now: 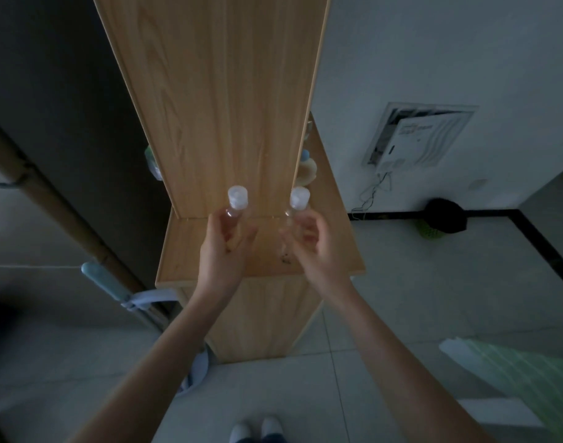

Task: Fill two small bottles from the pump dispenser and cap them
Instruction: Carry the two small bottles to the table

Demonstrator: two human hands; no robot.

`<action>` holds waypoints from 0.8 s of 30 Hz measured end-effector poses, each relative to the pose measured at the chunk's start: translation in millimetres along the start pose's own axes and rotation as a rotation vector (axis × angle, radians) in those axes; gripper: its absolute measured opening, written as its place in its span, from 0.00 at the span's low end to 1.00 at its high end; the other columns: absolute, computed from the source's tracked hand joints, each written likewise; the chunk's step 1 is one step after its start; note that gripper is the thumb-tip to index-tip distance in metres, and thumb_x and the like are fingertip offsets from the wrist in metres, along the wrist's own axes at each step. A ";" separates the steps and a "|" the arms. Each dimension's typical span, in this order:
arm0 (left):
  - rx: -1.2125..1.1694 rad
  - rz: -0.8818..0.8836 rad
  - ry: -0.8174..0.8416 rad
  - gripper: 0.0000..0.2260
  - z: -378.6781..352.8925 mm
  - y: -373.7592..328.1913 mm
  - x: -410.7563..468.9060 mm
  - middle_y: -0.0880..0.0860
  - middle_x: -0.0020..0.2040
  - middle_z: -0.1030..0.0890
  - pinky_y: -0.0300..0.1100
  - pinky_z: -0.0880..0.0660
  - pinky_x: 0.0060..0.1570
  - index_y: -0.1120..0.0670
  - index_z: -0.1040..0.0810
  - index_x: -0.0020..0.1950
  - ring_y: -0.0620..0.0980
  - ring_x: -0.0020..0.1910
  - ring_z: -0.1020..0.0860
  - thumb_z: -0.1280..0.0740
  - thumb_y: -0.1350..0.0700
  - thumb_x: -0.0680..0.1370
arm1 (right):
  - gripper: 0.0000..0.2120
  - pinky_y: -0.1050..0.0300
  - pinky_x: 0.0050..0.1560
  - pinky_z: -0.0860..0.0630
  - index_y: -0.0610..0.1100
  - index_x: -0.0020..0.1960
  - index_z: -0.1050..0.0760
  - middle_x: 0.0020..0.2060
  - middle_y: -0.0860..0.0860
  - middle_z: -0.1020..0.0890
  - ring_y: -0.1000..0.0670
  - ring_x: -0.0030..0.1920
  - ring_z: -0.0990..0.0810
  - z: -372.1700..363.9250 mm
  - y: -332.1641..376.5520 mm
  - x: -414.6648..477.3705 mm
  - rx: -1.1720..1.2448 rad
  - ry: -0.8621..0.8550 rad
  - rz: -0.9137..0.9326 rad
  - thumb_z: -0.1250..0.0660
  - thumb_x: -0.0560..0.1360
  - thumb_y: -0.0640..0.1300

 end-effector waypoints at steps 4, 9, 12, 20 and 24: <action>-0.163 -0.010 0.109 0.09 21.0 -7.1 -41.4 0.49 0.47 0.19 0.36 0.22 0.42 0.47 0.26 0.54 0.44 0.46 0.19 0.34 0.51 0.74 | 0.18 0.60 0.57 0.25 0.51 0.58 0.28 0.52 0.58 0.20 0.57 0.55 0.21 11.5 -2.5 -45.6 0.044 0.050 -0.026 0.29 0.71 0.55; -0.238 0.139 0.141 0.09 46.0 35.8 -104.6 0.45 0.46 0.17 0.27 0.26 0.42 0.55 0.25 0.54 0.37 0.44 0.20 0.35 0.59 0.74 | 0.16 0.69 0.50 0.26 0.51 0.55 0.26 0.52 0.63 0.19 0.63 0.52 0.20 24.0 -41.2 -115.6 0.093 0.063 -0.161 0.28 0.70 0.51; -0.190 0.286 0.164 0.06 53.7 79.1 -151.1 0.50 0.42 0.20 0.24 0.27 0.39 0.61 0.26 0.51 0.34 0.39 0.21 0.36 0.67 0.76 | 0.13 0.67 0.47 0.24 0.51 0.54 0.26 0.49 0.63 0.19 0.64 0.50 0.20 30.2 -79.1 -158.9 0.086 0.051 -0.315 0.29 0.70 0.47; -0.111 0.494 0.215 0.06 51.1 126.4 -217.8 0.56 0.45 0.21 0.26 0.27 0.40 0.65 0.26 0.51 0.34 0.40 0.21 0.37 0.70 0.76 | 0.09 0.73 0.40 0.26 0.49 0.50 0.26 0.48 0.54 0.19 0.67 0.44 0.20 38.7 -129.7 -223.9 0.035 -0.042 -0.548 0.29 0.73 0.39; -0.099 0.507 0.202 0.06 43.8 124.2 -218.8 0.53 0.43 0.20 0.27 0.26 0.39 0.61 0.26 0.48 0.34 0.38 0.21 0.37 0.70 0.76 | 0.09 0.68 0.43 0.25 0.50 0.49 0.25 0.48 0.55 0.19 0.65 0.46 0.20 34.1 -132.4 -230.2 0.025 -0.050 -0.557 0.29 0.73 0.40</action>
Point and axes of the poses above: each hand's wrist, its own x-axis towards the middle knuckle, its own z-axis out of the back of the hand, y = z × x, the point moved 5 cm from there along x, towards the middle knuckle
